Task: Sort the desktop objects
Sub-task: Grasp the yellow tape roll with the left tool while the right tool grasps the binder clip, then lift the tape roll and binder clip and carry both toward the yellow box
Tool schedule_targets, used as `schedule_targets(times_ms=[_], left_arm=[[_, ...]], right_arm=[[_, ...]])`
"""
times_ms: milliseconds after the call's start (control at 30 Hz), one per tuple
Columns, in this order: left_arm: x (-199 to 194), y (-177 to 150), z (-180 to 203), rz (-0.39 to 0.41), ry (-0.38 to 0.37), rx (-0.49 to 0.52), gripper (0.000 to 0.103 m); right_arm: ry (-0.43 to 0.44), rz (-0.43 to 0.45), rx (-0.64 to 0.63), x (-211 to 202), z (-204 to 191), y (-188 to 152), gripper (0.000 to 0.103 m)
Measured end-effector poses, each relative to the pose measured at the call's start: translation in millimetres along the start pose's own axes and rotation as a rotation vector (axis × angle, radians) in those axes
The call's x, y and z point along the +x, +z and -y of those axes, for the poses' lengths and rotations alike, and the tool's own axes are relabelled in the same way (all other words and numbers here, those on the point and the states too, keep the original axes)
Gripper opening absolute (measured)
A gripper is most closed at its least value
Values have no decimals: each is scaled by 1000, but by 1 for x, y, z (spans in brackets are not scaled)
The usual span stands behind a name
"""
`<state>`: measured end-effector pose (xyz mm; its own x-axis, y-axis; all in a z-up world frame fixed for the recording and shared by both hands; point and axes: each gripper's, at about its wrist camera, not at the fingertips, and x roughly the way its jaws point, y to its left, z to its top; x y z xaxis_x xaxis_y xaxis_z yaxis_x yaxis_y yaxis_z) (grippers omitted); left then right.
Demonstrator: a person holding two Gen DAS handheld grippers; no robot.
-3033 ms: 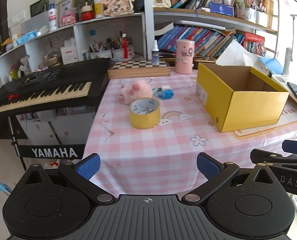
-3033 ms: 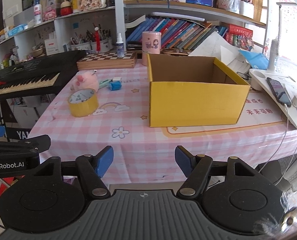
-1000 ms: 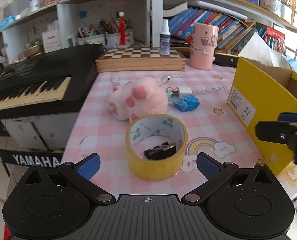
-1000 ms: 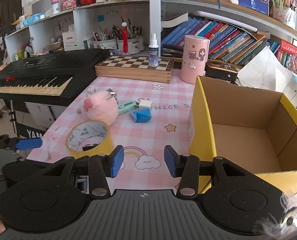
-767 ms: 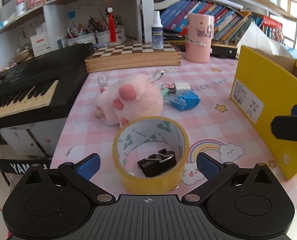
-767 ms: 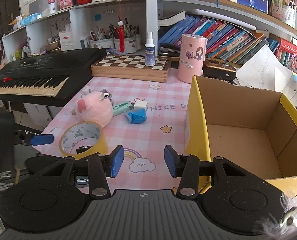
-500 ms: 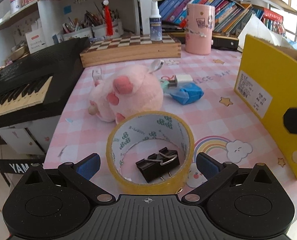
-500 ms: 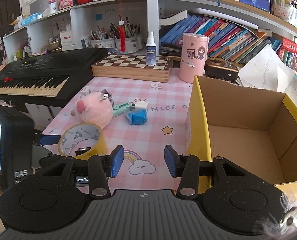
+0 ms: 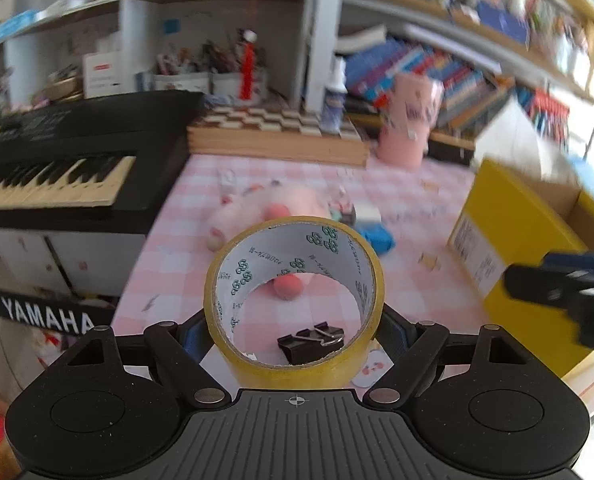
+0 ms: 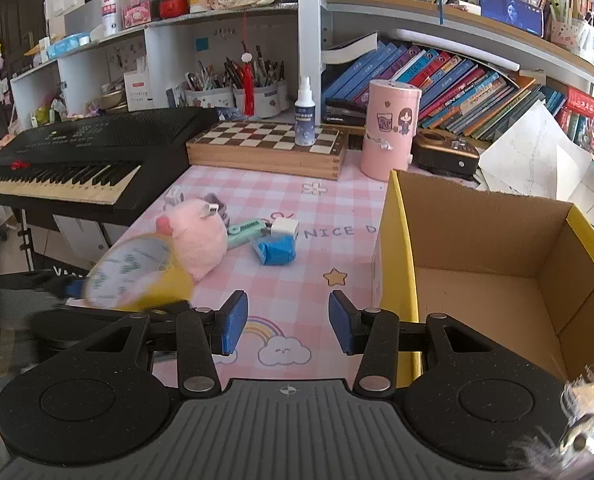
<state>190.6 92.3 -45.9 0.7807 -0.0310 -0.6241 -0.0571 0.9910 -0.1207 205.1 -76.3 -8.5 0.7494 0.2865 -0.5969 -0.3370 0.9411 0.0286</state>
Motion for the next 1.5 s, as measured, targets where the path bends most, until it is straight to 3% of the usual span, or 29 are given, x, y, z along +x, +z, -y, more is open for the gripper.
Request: schedule_targets(times_ms=[167,700,933,1300,1400,1500], left_arm=[[-36,-2,-13,36,1,-64,83],[-77,-15,-55,32,195,-163,83],[-82,-16,-59,17,220,-159,83],[-88,-16,-58,16,223,-144,83],[-91,-17,-59,17,228,-145,83],[-94,-18,-58,20,229,-145,83]], right_arm=[[26,-1,-8,7,-4,4,43],[185,-145,-154,76,-69,-17,46],[161,-175,-166,106,-84,-27,46],[133,-151,-153,111,-99,-27,50],[105,-141,-134,112,-101,-27,49],[83,-129,-129,111,-100,-26,40]])
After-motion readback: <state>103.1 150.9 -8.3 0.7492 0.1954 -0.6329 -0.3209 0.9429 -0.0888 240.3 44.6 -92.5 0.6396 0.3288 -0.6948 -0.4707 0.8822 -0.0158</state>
